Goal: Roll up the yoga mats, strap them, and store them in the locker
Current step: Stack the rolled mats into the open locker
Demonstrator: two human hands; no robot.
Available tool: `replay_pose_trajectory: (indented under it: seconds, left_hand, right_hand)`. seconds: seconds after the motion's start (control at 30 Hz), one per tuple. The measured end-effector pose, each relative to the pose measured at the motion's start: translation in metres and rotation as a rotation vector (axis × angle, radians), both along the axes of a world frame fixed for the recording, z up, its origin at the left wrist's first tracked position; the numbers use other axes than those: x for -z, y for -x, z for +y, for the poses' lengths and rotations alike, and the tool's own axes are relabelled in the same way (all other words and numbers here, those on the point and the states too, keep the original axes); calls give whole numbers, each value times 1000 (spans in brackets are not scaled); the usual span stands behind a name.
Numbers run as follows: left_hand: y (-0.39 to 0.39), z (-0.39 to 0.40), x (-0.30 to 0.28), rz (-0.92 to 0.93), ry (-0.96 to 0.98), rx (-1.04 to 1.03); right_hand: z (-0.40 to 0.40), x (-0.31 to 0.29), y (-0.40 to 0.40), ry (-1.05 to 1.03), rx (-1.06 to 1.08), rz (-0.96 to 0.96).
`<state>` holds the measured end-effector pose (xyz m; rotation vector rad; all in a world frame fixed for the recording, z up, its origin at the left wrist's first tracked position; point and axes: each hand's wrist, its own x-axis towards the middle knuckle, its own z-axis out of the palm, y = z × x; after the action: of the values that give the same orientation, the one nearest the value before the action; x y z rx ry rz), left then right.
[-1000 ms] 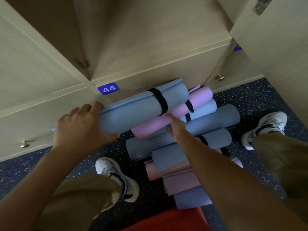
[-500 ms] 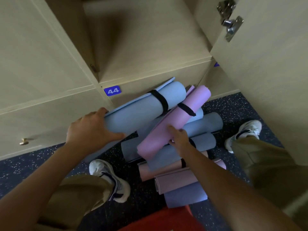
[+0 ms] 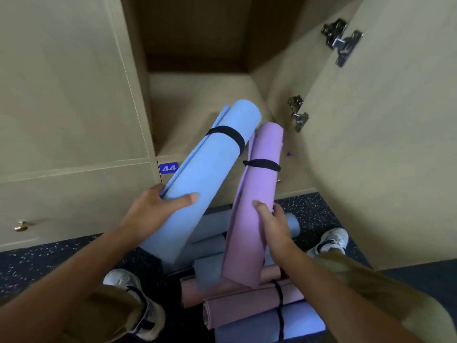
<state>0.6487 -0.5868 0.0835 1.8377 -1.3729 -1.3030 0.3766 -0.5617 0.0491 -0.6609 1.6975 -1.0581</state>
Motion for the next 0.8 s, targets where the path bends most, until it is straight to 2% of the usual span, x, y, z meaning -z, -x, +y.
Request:
replay_pose_trajectory:
  seconds: [0.17,0.33,0.47,0.6,0.73,0.8]
  left_hand:
    - [16,-16,-8,183,-44,-137]
    - [35,-43,-5,252,-25,-207]
    - [50,-66,-4,89,64,-205]
    - [49,-84,-8,28,120,-110]
    - [47,-89,-16,-275,330,106]
    - [41,-93,-14,-353,359,230]
  right_hand:
    - [-40,-30,-13,103,-74,86]
    - [-96,-48,-24,140,-191,171]
    - [-133,-53,-32,106,-287,109]
    - [-161,-52,-30,153,-335,122]
    - [-182,-45,-34,214,-282,160]
    - [-192,-42,-38,248,-269,206]
